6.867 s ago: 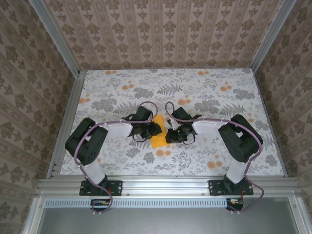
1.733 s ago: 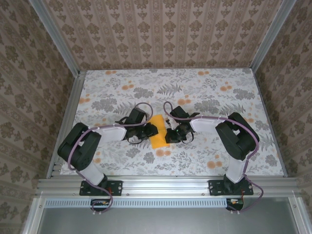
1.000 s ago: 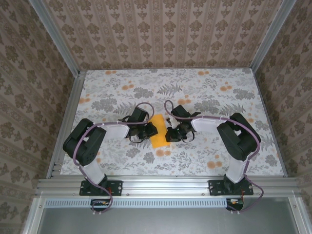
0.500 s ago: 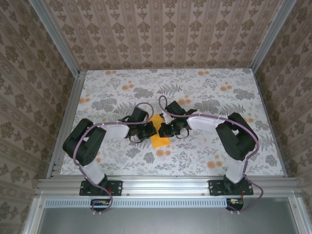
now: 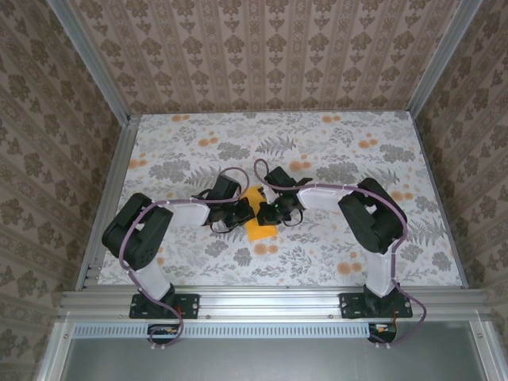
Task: Fold a paper plane with a square sheet of paper (pick it up from the middle)
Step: Fold the triangle a second time at the center of the table.
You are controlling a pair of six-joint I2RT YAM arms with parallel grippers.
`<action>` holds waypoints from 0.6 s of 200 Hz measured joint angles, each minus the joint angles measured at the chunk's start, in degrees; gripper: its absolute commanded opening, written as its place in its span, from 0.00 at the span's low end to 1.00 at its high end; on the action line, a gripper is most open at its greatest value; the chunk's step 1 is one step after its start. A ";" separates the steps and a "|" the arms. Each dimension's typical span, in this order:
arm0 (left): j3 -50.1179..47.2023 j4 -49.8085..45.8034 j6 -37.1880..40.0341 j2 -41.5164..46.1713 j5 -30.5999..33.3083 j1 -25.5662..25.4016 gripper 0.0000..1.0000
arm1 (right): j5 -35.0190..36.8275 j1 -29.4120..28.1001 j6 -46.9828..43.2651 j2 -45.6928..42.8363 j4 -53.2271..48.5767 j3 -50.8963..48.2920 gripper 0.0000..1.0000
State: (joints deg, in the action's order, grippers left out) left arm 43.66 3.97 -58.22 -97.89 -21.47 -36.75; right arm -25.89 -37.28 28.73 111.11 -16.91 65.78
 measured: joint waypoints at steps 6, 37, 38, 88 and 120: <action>-0.15 0.31 -0.13 0.02 -0.17 0.09 0.00 | 0.00 0.00 0.07 0.07 -0.02 0.07 0.06; -0.50 0.96 -0.68 0.02 -0.42 0.09 0.00 | -0.02 0.00 0.44 0.17 0.00 0.09 0.06; -0.50 0.96 -0.70 0.02 -0.42 0.09 0.00 | -0.02 0.00 0.44 0.17 0.00 0.09 0.06; -0.74 1.68 -1.14 0.02 -0.37 0.37 0.00 | -0.22 0.07 1.46 0.63 0.00 0.59 0.06; -0.90 1.90 -1.31 0.02 -0.33 0.52 0.00 | -0.28 0.28 1.44 0.87 0.00 0.81 0.07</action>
State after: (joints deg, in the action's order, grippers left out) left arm 42.76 5.87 -59.53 -97.86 -21.80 -36.23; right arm -26.17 -36.99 30.17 111.98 -16.91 66.59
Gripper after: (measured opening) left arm 0.052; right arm 0.068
